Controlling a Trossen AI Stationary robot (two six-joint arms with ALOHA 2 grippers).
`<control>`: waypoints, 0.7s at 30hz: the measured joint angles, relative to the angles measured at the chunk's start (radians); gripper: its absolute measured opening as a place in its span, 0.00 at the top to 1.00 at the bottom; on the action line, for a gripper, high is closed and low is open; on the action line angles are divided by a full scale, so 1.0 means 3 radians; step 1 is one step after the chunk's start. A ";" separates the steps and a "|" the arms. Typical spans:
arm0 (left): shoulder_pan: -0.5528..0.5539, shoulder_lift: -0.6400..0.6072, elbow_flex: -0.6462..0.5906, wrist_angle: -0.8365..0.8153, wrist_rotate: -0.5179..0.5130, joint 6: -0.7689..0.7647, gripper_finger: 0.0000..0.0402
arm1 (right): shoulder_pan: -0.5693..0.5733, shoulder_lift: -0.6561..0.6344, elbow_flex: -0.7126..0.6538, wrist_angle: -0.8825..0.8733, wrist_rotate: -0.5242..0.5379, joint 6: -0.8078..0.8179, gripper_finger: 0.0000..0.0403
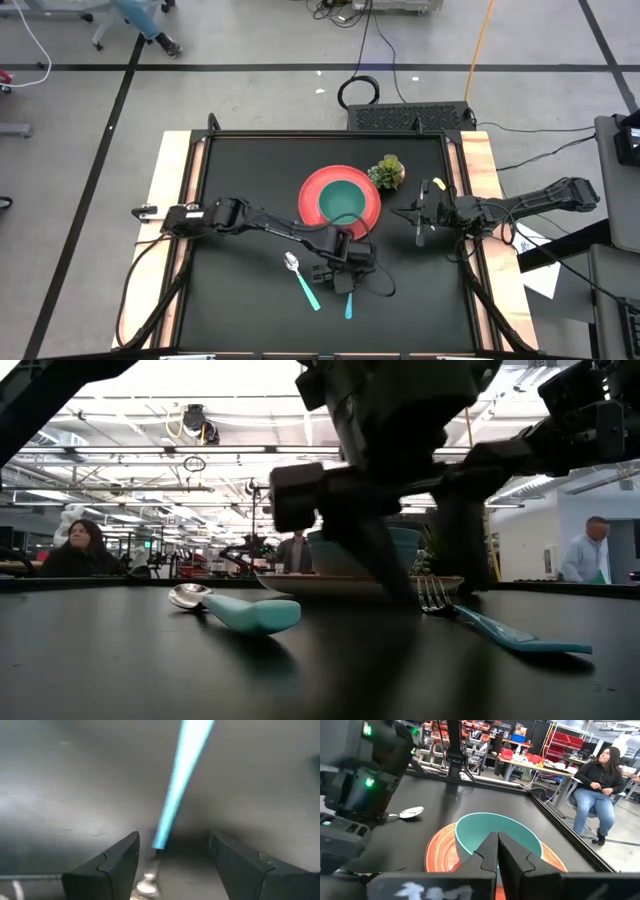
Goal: Set table place
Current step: Put the blue fork on the right side of the green bowl
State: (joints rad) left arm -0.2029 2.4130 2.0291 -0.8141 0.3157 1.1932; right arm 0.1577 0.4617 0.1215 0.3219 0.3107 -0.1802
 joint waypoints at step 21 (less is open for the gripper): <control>-0.0002 0.0063 -0.0001 0.0026 -0.0030 0.0471 0.39 | 0.0000 0.0003 0.0000 0.0005 0.0004 -0.0037 1.00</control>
State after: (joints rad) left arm -0.2034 2.4317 2.0289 -0.8062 0.3065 1.3345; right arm 0.1577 0.4625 0.1215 0.3233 0.3119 -0.1913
